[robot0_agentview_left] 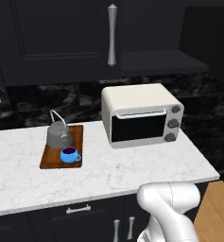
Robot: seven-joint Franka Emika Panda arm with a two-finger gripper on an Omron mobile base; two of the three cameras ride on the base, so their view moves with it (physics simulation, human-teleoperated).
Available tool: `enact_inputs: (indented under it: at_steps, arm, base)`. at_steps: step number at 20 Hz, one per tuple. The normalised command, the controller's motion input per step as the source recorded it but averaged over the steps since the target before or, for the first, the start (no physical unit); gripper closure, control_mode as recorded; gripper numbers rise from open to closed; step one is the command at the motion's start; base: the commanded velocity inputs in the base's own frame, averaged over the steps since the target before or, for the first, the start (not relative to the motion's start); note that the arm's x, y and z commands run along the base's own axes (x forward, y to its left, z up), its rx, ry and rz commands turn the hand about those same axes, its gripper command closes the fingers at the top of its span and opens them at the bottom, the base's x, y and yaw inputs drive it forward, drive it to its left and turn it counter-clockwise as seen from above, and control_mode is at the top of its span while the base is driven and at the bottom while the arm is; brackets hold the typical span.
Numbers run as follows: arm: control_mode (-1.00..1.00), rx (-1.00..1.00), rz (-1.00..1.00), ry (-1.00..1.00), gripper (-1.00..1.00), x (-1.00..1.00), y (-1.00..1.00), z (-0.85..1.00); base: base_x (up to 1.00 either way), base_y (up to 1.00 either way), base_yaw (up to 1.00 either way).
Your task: Pick the kettle from the counter and place it on the tray. Then pick the mug from the cabinet and place it on the tray. Then close the cabinet doors.
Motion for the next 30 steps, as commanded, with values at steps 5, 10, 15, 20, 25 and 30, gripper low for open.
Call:
enact_inputs:
  at_steps: [5, 10, 15, 20, 25, 30]
  arm:
    - [-1.0, 0.02, 0.0, -0.09, 1.0, -0.1, -0.28, -0.02]
    - [-1.0, 0.0, 0.0, -0.05, 1.0, 0.0, -0.73, -0.01]
    - [-1.0, 0.0, 0.0, -0.06, 1.0, -0.02, -0.85, -0.09]
    - [-1.0, 0.0, 0.0, 0.0, 1.0, 0.01, -0.77, -0.25]
    - [-1.0, 0.0, 0.01, -0.1, 1.0, -0.07, -0.56, -0.27]
    - [-1.0, 0.0, 0.09, -0.03, 1.0, 0.53, -0.33, -0.41]
  base:
    - [0.0, 0.0, 0.0]
    - [0.0, 0.0, 0.0]
    - [0.0, 0.0, 0.0]
    - [0.0, 0.0, 0.0]
    - [0.0, 0.0, 0.0]
    - [0.0, 0.0, 0.0]
